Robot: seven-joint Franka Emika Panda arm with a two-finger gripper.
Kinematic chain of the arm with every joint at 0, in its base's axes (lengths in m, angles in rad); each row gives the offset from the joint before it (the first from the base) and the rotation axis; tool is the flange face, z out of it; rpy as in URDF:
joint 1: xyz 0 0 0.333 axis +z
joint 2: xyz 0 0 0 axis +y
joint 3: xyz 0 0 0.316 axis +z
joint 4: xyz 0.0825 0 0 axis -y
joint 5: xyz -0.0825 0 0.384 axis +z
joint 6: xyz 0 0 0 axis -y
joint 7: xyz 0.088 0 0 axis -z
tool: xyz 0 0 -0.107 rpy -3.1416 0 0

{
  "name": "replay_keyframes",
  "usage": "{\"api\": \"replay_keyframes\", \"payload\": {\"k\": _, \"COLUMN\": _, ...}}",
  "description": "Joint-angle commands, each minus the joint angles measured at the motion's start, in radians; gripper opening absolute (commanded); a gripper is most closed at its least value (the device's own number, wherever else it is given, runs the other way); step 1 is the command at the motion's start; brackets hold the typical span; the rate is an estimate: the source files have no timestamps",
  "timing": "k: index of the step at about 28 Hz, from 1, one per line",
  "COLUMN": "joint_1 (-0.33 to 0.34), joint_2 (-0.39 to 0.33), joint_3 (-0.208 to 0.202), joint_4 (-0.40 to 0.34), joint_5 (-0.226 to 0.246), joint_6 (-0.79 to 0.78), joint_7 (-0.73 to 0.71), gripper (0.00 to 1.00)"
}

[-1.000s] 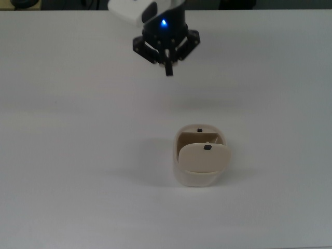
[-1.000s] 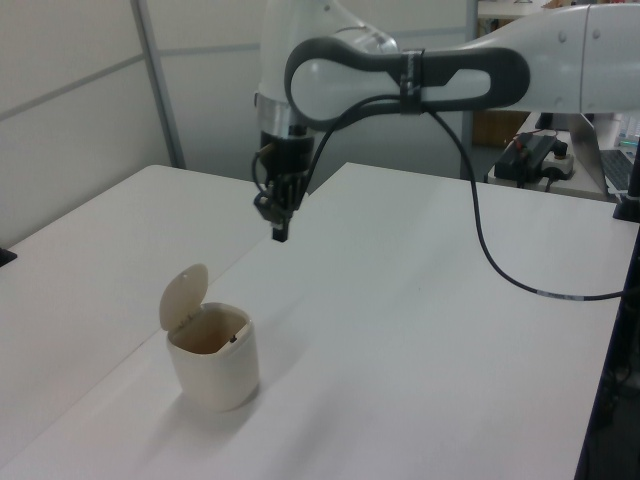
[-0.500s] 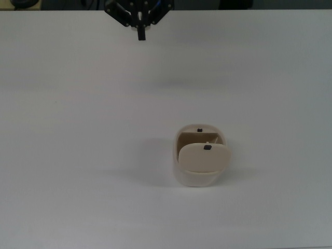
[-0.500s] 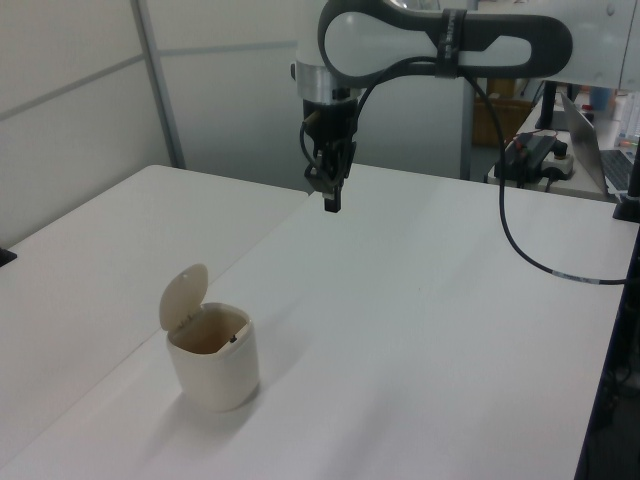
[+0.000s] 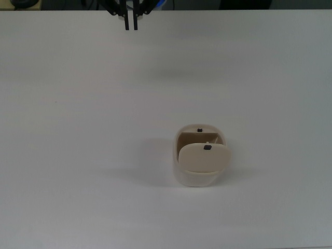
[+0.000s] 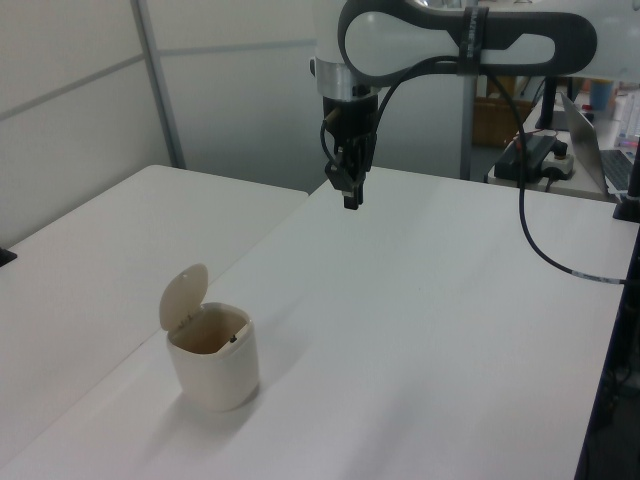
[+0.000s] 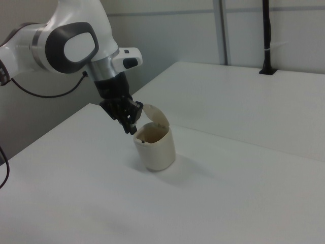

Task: Open the trash can

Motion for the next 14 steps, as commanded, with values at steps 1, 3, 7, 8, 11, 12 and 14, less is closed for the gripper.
{"api": "replay_keyframes", "payload": {"k": 1, "joint_1": 0.004, "joint_2": -0.011, "joint_3": 0.0, "joint_4": -0.02, "joint_5": -0.019, "joint_6": -0.008, "joint_7": -0.022, "gripper": 0.68}}
{"api": "replay_keyframes", "payload": {"k": 3, "joint_1": 0.004, "joint_2": -0.011, "joint_3": 0.0, "joint_4": -0.02, "joint_5": -0.019, "joint_6": -0.008, "joint_7": -0.018, "gripper": 0.9}}
{"api": "replay_keyframes", "payload": {"k": 7, "joint_1": 0.004, "joint_2": -0.011, "joint_3": 0.0, "joint_4": -0.018, "joint_5": -0.019, "joint_6": -0.011, "joint_7": -0.016, "gripper": 1.0}}
{"api": "replay_keyframes", "payload": {"k": 8, "joint_1": 0.004, "joint_2": -0.011, "joint_3": 0.0, "joint_4": -0.018, "joint_5": -0.018, "joint_6": -0.011, "joint_7": -0.016, "gripper": 1.0}}
{"api": "replay_keyframes", "payload": {"k": 11, "joint_1": 0.005, "joint_2": -0.011, "joint_3": 0.0, "joint_4": -0.018, "joint_5": -0.019, "joint_6": -0.011, "joint_7": -0.013, "gripper": 1.0}}
{"api": "replay_keyframes", "payload": {"k": 12, "joint_1": 0.004, "joint_2": -0.011, "joint_3": 0.0, "joint_4": -0.018, "joint_5": -0.018, "joint_6": -0.011, "joint_7": -0.013, "gripper": 1.0}}
{"api": "replay_keyframes", "payload": {"k": 14, "joint_1": 0.004, "joint_2": -0.013, "joint_3": 0.0, "joint_4": -0.018, "joint_5": -0.018, "joint_6": -0.011, "joint_7": -0.013, "gripper": 1.0}}
